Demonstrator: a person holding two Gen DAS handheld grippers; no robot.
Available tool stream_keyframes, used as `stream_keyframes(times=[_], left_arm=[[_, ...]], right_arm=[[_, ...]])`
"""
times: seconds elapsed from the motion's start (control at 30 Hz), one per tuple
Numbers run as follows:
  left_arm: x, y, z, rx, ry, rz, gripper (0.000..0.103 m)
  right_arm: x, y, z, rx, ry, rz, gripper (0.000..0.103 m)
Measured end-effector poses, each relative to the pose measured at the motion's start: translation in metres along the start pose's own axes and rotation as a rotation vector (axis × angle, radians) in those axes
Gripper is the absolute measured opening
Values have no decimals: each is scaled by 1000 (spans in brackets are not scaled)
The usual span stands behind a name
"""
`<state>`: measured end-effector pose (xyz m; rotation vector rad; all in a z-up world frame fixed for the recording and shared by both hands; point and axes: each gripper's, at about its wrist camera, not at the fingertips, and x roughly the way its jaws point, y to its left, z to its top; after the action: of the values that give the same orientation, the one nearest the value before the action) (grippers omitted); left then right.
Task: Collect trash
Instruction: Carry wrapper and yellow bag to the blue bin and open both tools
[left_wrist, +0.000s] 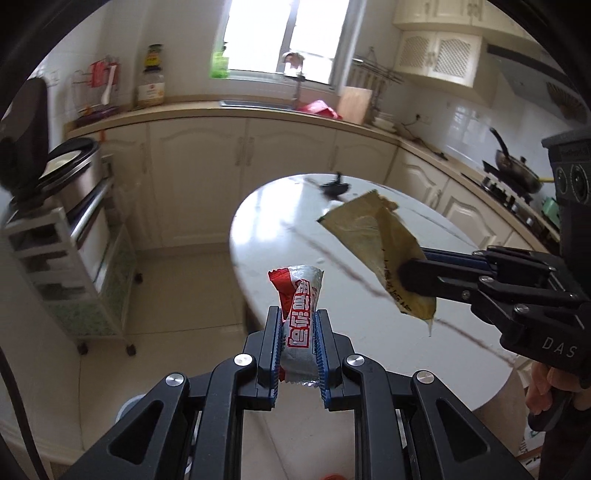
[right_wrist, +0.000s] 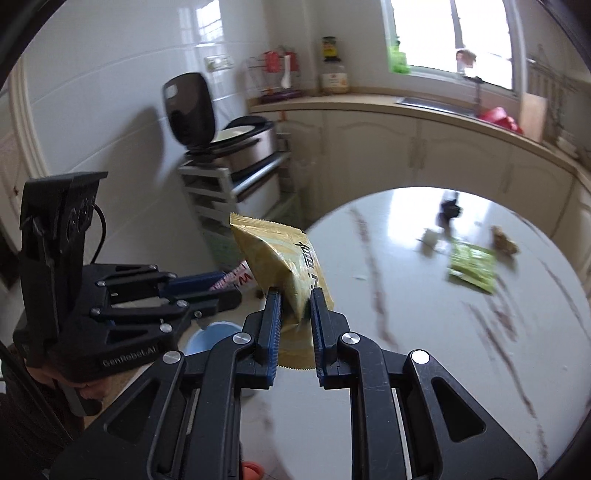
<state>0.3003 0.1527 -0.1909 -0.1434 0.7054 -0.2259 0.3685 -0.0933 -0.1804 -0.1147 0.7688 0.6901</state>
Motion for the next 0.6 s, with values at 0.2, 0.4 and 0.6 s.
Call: stream_keyframes(times=[0.2,0.4,0.6], left_arm=[[-46,76,-46,-89,1,97,13],[-59,150,-97,-223,68,168,13],[-48,198,-134,-319,156,206,14]], right_arm=[[60,79,14,-73,48,122,15],[141,137,10,-93,145,226,15],[222,168,-5,-64,261,290,14]])
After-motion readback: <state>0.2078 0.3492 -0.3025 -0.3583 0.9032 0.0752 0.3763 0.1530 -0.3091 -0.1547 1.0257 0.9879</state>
